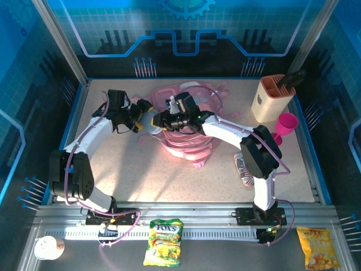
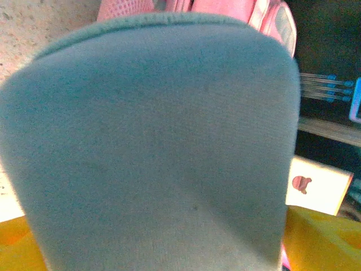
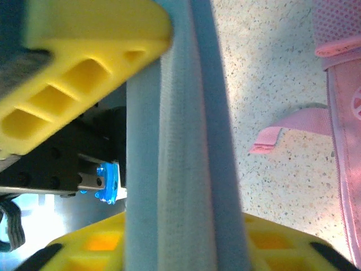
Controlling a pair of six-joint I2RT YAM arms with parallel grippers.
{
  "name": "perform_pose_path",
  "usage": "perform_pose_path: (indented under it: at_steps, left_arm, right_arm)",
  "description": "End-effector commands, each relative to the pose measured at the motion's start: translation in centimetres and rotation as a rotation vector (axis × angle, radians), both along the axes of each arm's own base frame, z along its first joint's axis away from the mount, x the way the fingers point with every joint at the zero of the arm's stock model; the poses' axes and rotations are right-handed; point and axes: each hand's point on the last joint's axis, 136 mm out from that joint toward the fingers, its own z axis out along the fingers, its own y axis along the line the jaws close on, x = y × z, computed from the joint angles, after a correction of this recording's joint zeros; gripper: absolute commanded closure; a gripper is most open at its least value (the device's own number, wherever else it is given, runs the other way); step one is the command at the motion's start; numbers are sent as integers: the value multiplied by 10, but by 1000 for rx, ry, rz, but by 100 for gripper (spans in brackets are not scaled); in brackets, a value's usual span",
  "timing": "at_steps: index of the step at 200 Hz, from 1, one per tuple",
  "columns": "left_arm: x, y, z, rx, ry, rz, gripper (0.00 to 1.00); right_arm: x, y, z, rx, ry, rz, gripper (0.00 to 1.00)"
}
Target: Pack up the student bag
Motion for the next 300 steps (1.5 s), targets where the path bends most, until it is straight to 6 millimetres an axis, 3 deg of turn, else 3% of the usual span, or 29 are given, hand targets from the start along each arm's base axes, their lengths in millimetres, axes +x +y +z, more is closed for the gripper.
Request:
perform_pose_path:
  at_steps: [1, 32, 60, 94, 124, 164, 206, 255, 300]
  left_arm:
    - [1, 14, 36, 95, -156, 27, 6]
    - [-7, 18, 46, 217, -274, -27, 1]
    - [-14, 5, 40, 422, -317, -152, 2]
    - [-14, -50, 30, 555, -403, -408, 6]
    - [-19, -109, 13, 710, -484, -713, 10]
    - [-17, -144, -25, 909, -487, -1060, 17]
    - [-9, -161, -50, 969, -452, -1224, 26]
    - [-15, -175, -73, 991, -410, -1343, 22]
    - [-22, -183, -78, 974, -413, -1377, 19]
  right_arm:
    - [-5, -10, 18, 14, -46, -2, 68]
    - [8, -59, 26, -25, -114, -113, 69]
    - [21, -124, 31, -111, -170, -260, 69]
    - [25, -199, 32, -230, -198, -422, 69]
    - [22, -244, 39, -301, -222, -507, 68]
    - [5, -279, 45, -358, -218, -564, 67]
    - [-5, -302, 38, -348, -169, -632, 66]
    - [-4, -306, 39, -337, -158, -647, 65]
    - [-1, -302, 32, -321, -133, -644, 65]
